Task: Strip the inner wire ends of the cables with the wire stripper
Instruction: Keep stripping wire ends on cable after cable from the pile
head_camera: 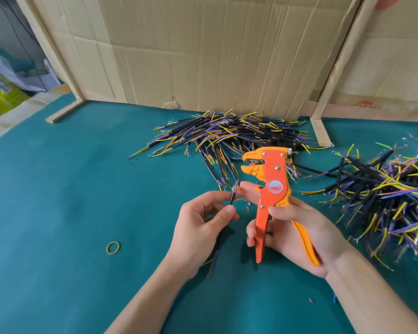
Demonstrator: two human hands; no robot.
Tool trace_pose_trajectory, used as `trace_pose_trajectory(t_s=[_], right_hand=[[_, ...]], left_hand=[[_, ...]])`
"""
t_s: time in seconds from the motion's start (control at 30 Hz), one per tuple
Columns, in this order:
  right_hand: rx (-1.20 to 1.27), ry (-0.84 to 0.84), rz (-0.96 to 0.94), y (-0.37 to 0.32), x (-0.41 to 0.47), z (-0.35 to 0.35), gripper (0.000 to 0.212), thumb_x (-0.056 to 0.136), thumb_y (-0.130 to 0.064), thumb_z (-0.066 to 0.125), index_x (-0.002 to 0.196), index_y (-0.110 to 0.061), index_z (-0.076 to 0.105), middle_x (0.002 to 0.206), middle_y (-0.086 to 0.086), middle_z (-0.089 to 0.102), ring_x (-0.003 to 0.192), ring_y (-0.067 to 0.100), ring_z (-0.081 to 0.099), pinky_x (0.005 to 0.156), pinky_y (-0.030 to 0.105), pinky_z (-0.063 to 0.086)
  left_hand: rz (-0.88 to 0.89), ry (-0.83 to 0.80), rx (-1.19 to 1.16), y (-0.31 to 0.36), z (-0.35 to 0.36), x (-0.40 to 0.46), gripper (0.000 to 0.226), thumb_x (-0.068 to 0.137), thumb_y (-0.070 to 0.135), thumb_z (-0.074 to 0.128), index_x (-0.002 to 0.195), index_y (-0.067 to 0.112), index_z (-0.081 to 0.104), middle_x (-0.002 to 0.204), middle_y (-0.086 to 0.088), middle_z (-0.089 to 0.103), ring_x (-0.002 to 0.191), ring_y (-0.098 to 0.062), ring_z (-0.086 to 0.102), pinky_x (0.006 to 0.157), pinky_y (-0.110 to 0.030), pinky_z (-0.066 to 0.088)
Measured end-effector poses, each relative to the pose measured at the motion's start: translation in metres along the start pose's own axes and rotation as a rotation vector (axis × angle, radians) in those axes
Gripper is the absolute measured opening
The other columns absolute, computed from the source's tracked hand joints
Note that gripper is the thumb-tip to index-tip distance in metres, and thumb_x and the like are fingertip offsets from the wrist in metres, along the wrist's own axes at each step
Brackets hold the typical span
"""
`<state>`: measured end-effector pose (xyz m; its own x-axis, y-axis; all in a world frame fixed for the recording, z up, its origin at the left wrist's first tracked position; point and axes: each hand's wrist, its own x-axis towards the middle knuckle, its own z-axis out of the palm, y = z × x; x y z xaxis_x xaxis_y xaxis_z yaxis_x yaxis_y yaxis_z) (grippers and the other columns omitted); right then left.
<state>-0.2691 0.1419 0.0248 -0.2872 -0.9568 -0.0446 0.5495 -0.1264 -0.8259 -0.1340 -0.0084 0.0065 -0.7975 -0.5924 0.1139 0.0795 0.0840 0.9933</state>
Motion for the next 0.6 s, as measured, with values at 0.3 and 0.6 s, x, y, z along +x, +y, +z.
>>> trace_pose_trajectory(t_s=[0.3,0.6], right_hand=[[-0.049,0.014,0.051,-0.002,0.000,0.003,0.059,0.082,-0.019,0.067,0.140,-0.010,0.060,0.147,0.012,0.057,0.078,0.035,0.063,0.076,0.045,0.056],[-0.047,0.015,0.105,-0.002,-0.001,0.006,0.070,0.074,-0.025,0.083,0.137,-0.005,0.061,0.135,0.023,0.062,0.077,0.039,0.064,0.071,0.044,0.056]], left_hand=[[-0.005,-0.008,-0.101,0.002,-0.005,0.004,0.032,0.078,0.013,0.082,0.106,0.028,0.075,0.069,0.001,0.067,0.063,-0.007,0.056,0.063,-0.013,0.044],[-0.020,-0.154,-0.083,0.006,-0.010,0.006,0.040,0.077,0.015,0.078,0.114,0.032,0.075,0.066,0.007,0.059,0.067,-0.010,0.052,0.067,-0.014,0.043]])
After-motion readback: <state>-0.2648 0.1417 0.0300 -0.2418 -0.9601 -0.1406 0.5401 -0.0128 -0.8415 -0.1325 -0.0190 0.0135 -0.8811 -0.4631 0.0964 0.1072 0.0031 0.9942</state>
